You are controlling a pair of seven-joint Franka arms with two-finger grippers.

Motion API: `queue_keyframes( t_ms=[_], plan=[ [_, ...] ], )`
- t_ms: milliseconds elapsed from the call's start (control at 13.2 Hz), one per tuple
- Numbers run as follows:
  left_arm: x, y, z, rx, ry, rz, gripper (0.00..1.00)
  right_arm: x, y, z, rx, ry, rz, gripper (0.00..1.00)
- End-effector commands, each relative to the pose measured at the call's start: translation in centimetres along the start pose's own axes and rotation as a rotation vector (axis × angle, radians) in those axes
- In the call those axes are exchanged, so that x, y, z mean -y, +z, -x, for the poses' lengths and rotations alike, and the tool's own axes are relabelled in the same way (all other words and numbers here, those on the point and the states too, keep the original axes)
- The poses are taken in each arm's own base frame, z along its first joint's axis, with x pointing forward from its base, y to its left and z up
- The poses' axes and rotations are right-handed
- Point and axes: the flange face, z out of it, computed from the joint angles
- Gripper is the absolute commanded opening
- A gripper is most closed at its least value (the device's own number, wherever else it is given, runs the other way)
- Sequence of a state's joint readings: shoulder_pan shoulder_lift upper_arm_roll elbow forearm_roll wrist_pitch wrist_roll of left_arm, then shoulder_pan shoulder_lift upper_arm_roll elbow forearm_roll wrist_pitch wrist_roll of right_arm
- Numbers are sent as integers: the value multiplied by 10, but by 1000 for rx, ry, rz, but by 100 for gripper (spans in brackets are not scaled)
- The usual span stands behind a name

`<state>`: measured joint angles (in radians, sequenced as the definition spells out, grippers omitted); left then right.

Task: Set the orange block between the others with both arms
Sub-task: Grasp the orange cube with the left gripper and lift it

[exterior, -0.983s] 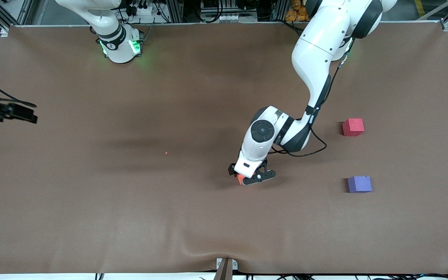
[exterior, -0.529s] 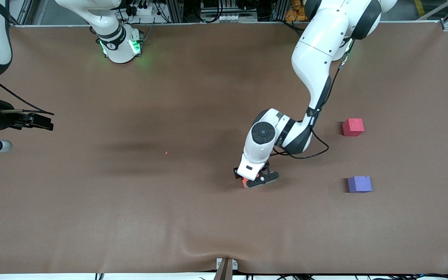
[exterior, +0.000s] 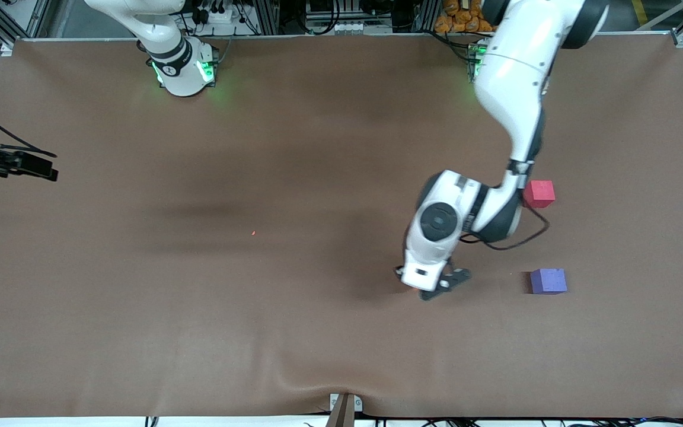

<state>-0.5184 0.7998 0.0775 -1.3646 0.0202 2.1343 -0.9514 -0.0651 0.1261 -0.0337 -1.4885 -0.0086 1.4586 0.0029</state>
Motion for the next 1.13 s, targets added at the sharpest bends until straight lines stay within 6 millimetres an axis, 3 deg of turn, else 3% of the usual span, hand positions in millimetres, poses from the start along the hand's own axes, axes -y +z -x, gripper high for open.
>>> queue_keyframes(
  t_ms=[0, 378, 605, 908, 1059],
  plan=[
    [43, -16, -16, 50, 2, -81, 0, 0, -9, 6, -12, -8, -12, 100],
    [158, -24, -22, 135, 125, -172, 0, 3, -7, 5, -9, -12, -12, 100],
    [225, -11, -36, 209, 211, -182, 0, 3, -6, 4, -7, -12, -11, 100],
    [285, 1, -52, 268, 284, -166, 0, 3, -6, 4, -7, -12, -11, 100],
    [304, 7, -59, 287, 308, -157, 0, 8, -6, 4, -6, -19, -12, 100]
  ],
)
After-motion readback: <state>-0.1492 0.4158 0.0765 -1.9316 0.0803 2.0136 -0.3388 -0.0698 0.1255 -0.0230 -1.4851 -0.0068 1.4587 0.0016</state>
